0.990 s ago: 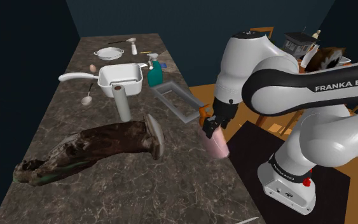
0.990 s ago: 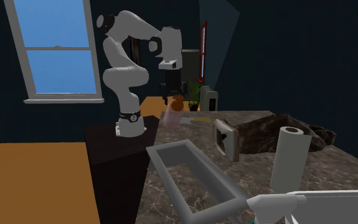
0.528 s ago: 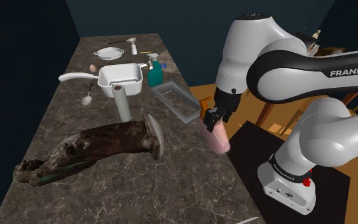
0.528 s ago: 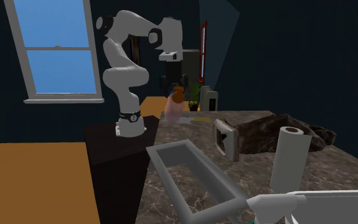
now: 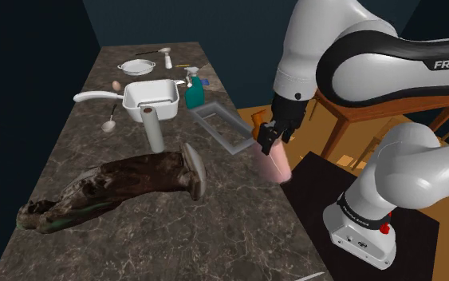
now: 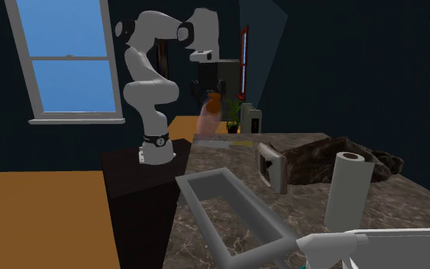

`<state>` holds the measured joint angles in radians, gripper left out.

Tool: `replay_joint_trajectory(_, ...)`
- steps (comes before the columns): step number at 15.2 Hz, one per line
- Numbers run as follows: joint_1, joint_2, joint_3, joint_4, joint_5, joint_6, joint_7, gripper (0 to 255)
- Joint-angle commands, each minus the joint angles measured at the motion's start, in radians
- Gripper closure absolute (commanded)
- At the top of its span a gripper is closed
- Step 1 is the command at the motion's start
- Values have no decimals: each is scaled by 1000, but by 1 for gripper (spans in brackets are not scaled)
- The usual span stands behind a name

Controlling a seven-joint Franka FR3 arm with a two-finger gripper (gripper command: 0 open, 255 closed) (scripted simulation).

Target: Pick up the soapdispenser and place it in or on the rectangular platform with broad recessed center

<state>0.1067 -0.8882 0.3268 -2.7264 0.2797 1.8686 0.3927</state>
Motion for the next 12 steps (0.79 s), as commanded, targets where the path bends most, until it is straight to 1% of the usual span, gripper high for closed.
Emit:
replay_joint_trajectory(1,-31,60,-17,35,-24,22,-27,255)
replay_joint_trajectory(6,-111,243,-61,146,-90,91,-98,255)
replay_joint_trajectory(12,-183,462,-102,314,-158,135,-158,255)
